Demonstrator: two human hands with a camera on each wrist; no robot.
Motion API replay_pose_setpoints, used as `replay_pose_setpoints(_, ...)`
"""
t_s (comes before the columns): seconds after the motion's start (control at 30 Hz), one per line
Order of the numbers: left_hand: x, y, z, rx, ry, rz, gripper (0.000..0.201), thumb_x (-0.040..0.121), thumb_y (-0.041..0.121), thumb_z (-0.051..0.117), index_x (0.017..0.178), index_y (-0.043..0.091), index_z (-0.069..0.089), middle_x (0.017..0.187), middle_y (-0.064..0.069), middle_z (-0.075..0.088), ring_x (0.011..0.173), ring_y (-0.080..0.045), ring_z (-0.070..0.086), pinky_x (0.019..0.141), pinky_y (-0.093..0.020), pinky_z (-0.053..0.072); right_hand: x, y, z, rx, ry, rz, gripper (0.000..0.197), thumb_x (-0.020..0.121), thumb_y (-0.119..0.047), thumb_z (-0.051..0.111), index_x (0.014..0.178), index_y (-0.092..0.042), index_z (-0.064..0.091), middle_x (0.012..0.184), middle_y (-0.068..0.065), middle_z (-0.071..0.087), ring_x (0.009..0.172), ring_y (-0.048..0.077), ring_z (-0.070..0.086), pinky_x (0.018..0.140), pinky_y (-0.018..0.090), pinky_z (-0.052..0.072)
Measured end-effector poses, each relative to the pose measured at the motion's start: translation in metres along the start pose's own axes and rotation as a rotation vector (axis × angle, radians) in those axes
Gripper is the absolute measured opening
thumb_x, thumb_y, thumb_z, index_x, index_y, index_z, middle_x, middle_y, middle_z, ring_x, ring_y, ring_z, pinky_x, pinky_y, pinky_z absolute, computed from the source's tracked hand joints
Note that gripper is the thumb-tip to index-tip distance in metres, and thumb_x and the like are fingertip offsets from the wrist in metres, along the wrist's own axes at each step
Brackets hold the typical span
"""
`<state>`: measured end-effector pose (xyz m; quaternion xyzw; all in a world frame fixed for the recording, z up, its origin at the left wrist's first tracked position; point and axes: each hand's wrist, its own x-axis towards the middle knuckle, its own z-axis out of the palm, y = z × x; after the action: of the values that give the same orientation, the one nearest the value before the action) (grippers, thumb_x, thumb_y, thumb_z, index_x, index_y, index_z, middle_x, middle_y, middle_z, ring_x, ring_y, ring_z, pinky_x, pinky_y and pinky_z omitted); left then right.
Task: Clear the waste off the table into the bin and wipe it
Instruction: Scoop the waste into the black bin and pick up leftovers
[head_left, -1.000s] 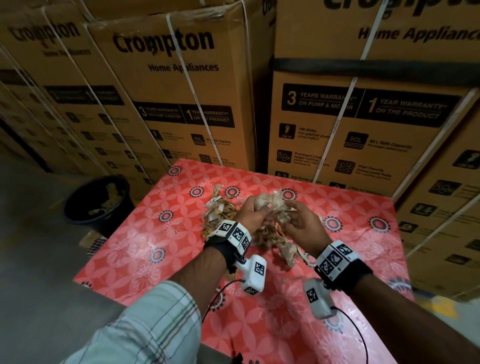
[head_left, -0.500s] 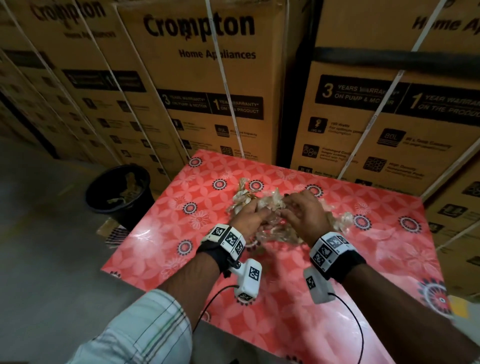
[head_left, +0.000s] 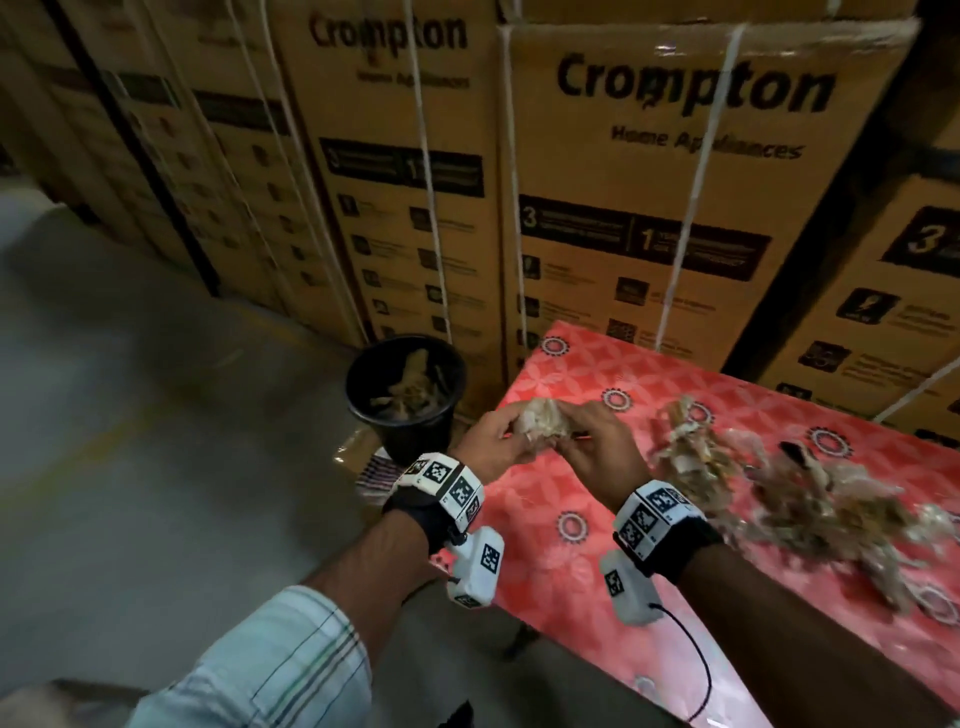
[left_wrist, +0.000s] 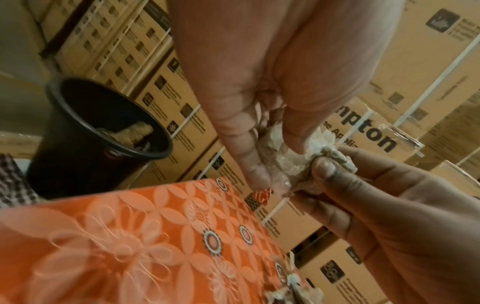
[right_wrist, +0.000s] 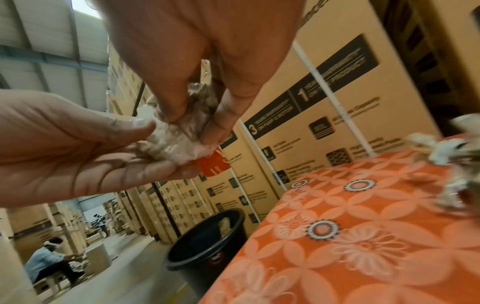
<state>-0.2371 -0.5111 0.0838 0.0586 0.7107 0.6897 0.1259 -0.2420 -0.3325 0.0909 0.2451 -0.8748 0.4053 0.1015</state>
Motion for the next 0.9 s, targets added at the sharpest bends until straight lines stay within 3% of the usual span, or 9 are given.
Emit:
replay_pose_setpoints(0.1, -0.014, 0.0, -0.045, 0.02, 0.093, 0.045, 0.029, 0.09, 0.013, 0.06, 0.117, 0.024, 0.061, 0.098, 0.005, 0.067, 0.09, -0.009, 0.062, 0.076, -0.023, 0.053, 0.023, -0.026, 0.037, -0.025, -0.009, -0.021, 0.044, 0.077, -0.01, 0.07, 0.12, -0.013, 0.062, 0.09, 0.004, 0.057, 0.085, 0.019, 0.056, 0.074, 0.023, 0.045)
replay_pose_setpoints(0.13, -0.017, -0.003, -0.059, 0.037, 0.123, 0.064, 0.031, 0.086, 0.017, 0.061, 0.116, 0.023, 0.063, 0.099, 0.005, 0.069, 0.092, -0.01, 0.062, 0.08, -0.026, 0.053, 0.031, -0.031, 0.048, -0.037, -0.023, -0.026, 0.043, 0.078, -0.009, 0.07, 0.12, -0.012, 0.062, 0.092, 0.005, 0.057, 0.086, 0.02, 0.057, 0.075, 0.023, 0.045)
replay_pose_setpoints(0.23, -0.027, -0.01, -0.096, 0.141, 0.183, 0.105, 0.038, 0.083, 0.023, 0.062, 0.12, 0.013, 0.063, 0.109, -0.001, 0.069, 0.103, -0.01, 0.062, 0.095, -0.031, 0.047, 0.052, -0.044, 0.078, -0.035, -0.085, -0.032, 0.043, 0.079, -0.012, 0.069, 0.121, -0.01, 0.061, 0.097, 0.007, 0.059, 0.091, 0.022, 0.057, 0.076, 0.037, 0.052)
replay_pose_setpoints(0.33, -0.028, -0.015, -0.131, 0.18, 0.216, 0.104, 0.033, 0.081, 0.029, 0.065, 0.113, 0.023, 0.065, 0.106, 0.003, 0.071, 0.101, -0.01, 0.064, 0.096, -0.032, 0.048, 0.073, -0.052, 0.105, -0.004, -0.134, -0.041, 0.044, 0.078, -0.02, 0.066, 0.121, -0.01, 0.062, 0.098, 0.003, 0.056, 0.091, 0.021, 0.058, 0.075, 0.042, 0.054)
replay_pose_setpoints(0.5, -0.003, -0.024, -0.19, 0.232, 0.29, 0.074, 0.049, 0.074, 0.037, 0.07, 0.12, 0.019, 0.065, 0.114, -0.002, 0.071, 0.112, -0.02, 0.064, 0.102, -0.049, 0.046, 0.121, -0.058, 0.149, 0.037, -0.135, -0.017, 0.06, 0.071, -0.051, 0.053, 0.116, -0.012, 0.062, 0.101, -0.003, 0.053, 0.092, 0.013, 0.055, 0.077, 0.027, 0.048)
replay_pose_setpoints(0.6, 0.024, -0.031, -0.225, 0.293, 0.266, 0.016, 0.052, 0.076, 0.037, 0.069, 0.123, 0.018, 0.062, 0.116, -0.002, 0.069, 0.111, -0.018, 0.064, 0.099, -0.05, 0.049, 0.153, -0.051, 0.175, 0.061, -0.14, 0.008, 0.052, 0.074, -0.043, 0.059, 0.114, -0.012, 0.062, 0.105, 0.001, 0.055, 0.094, 0.015, 0.056, 0.079, 0.026, 0.047)
replay_pose_setpoints(0.73, 0.067, -0.051, -0.262, 0.45, 0.218, -0.08, 0.064, 0.078, 0.054, 0.059, 0.132, 0.022, 0.054, 0.123, -0.004, 0.062, 0.111, -0.019, 0.062, 0.093, -0.049, 0.052, 0.189, -0.031, 0.204, 0.061, -0.162, 0.066, 0.042, 0.08, -0.023, 0.067, 0.121, -0.015, 0.059, 0.106, -0.003, 0.051, 0.098, 0.015, 0.055, 0.079, 0.019, 0.039)
replay_pose_setpoints(0.77, 0.076, -0.056, -0.268, 0.492, 0.204, -0.101, 0.065, 0.08, 0.053, 0.059, 0.137, 0.023, 0.05, 0.128, -0.005, 0.058, 0.114, -0.021, 0.06, 0.095, -0.048, 0.052, 0.196, -0.025, 0.211, 0.047, -0.177, 0.083, 0.043, 0.081, -0.02, 0.067, 0.123, -0.016, 0.058, 0.109, -0.002, 0.051, 0.101, 0.016, 0.055, 0.081, 0.019, 0.039)
replay_pose_setpoints(0.9, 0.103, -0.077, -0.288, 0.628, 0.259, -0.179, 0.072, 0.087, 0.021, 0.067, 0.15, 0.026, 0.033, 0.139, -0.005, 0.054, 0.12, -0.023, 0.059, 0.097, -0.041, 0.051, 0.224, -0.005, 0.239, -0.006, -0.278, 0.148, 0.052, 0.083, -0.013, 0.062, 0.132, -0.016, 0.048, 0.125, 0.004, 0.045, 0.113, 0.022, 0.051, 0.092, 0.029, 0.042)
